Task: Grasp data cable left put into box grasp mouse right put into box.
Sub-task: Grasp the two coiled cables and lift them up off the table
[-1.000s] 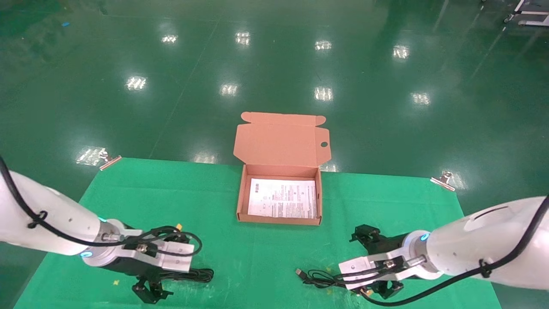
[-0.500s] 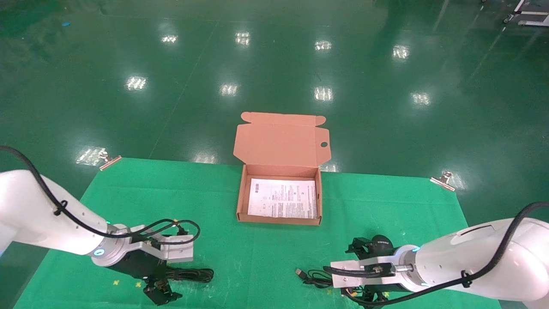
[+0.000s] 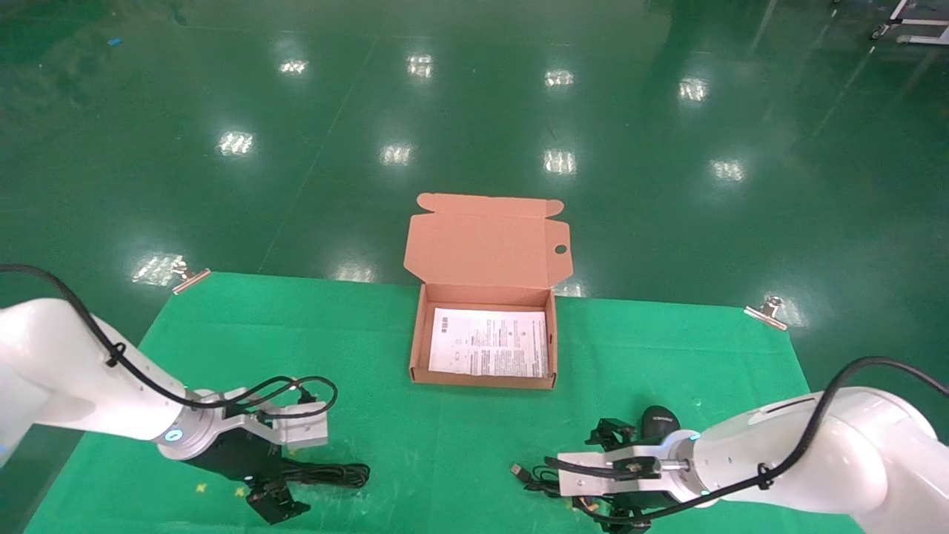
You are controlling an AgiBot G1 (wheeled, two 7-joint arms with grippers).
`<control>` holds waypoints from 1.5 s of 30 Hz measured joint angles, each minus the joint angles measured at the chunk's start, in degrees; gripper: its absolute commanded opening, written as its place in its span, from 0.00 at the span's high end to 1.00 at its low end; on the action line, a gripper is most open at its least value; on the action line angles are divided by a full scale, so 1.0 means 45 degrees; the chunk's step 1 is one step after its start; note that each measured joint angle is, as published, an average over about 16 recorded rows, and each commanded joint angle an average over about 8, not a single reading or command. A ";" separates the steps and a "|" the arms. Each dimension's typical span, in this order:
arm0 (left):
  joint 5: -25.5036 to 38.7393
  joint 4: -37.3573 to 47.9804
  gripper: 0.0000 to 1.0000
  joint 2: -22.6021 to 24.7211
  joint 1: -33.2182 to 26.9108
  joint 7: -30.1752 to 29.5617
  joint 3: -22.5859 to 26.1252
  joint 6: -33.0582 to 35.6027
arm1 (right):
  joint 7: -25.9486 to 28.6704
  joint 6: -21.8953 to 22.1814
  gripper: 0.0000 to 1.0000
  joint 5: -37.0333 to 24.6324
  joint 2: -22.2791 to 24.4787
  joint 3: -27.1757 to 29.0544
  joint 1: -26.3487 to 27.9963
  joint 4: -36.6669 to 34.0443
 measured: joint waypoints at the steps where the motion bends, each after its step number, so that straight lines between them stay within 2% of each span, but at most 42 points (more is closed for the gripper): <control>1: -0.0023 0.0174 0.17 0.0033 -0.0021 0.0070 -0.0017 -0.0050 | -0.0026 0.0028 0.01 0.0000 -0.0047 -0.0009 -0.0010 -0.0085; 2: -0.0048 0.0342 0.29 0.0064 -0.0041 0.0136 -0.0036 -0.0097 | -0.0050 0.0053 0.11 0.0001 -0.0090 -0.0017 -0.0018 -0.0167; 7: -0.0179 0.1000 0.92 0.0173 -0.0125 0.0376 -0.0130 -0.0277 | -0.0129 0.0139 0.74 0.0008 -0.0243 -0.0042 -0.0035 -0.0494; 8: -0.0203 0.1089 1.00 0.0186 -0.0139 0.0411 -0.0146 -0.0300 | -0.0137 0.0151 0.86 0.0008 -0.0261 -0.0045 -0.0035 -0.0541; 9: -0.0224 0.1163 1.00 0.0195 -0.0151 0.0442 -0.0160 -0.0319 | -0.0143 0.0162 0.98 0.0006 -0.0277 -0.0047 -0.0036 -0.0582; 10: -0.0242 0.1224 1.00 0.0202 -0.0162 0.0470 -0.0172 -0.0333 | -0.0147 0.0172 1.00 0.0003 -0.0289 -0.0049 -0.0037 -0.0619; 45: -0.0252 0.1123 1.00 0.0170 -0.0148 0.0457 -0.0173 -0.0302 | -0.0136 0.0137 1.00 0.0003 -0.0274 -0.0049 -0.0018 -0.0579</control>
